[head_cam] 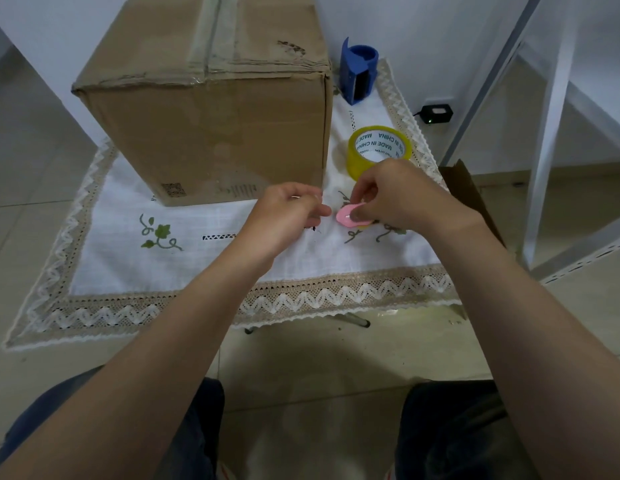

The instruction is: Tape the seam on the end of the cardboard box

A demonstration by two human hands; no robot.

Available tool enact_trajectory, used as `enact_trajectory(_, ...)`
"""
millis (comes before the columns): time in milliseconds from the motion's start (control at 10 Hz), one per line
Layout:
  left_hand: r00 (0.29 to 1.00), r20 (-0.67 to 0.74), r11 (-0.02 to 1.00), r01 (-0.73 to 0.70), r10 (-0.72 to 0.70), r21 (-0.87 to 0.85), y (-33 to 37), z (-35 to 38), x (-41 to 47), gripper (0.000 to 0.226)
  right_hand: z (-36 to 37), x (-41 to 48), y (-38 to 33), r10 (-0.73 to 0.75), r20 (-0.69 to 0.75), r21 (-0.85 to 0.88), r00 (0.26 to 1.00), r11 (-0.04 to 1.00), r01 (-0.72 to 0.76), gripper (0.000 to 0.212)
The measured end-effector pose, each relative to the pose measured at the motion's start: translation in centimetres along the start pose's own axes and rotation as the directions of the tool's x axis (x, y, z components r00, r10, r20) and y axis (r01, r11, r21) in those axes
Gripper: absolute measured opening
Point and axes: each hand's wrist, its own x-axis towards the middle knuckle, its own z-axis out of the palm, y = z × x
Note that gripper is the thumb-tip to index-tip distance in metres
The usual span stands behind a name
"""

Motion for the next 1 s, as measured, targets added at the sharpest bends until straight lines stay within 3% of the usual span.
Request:
enact_trajectory(300, 1.0, 0.028, 1.0, -0.013, 0.013, 0.013, -0.3, -0.4, 0.2, 0.023, -0.5, -1.2, 1.7, 0.187, -0.009, 0.065, 0.982, 0.98, -0.186, 0.015)
enact_trajectory(500, 0.997, 0.073, 0.999, -0.03, 0.029, 0.02, -0.5, -1.3, -0.8, 0.019, 0.0, -1.8, 1.0, 0.221, -0.02, -0.03, 0.975, 0.975, -0.222, 0.007)
enact_trajectory(600, 0.997, 0.055, 0.998, -0.059, 0.059, 0.007, 0.2, -3.3, -2.0, 0.019, -0.4, -2.0, -0.7, 0.254, -0.025, -0.046, 0.967, 0.966, -0.255, 0.014)
enact_trajectory(700, 0.99, -0.019, 0.99, -0.138, 0.138, 0.012, 2.4, -6.3, -4.0, 0.02, -2.2, -2.0, -4.5, 0.208, -0.026, -0.004, 0.978, 0.978, -0.208, 0.027)
enact_trajectory(900, 0.91, -0.064, 0.909, -0.403, 0.41, 0.102, 10.8, -14.0, -11.4, 0.026, -9.9, -4.6, -14.7, 0.011, -0.143, 0.179, 0.99, 0.984, 0.015, 0.012)
enact_trajectory(1000, 0.693, -0.012, 0.691, -0.716, 0.721, 0.104, 14.7, -18.5, -19.6, 0.032, -16.0, -9.7, -18.9, -0.17, -0.543, 0.237, 0.822, 0.908, 0.344, 0.013)
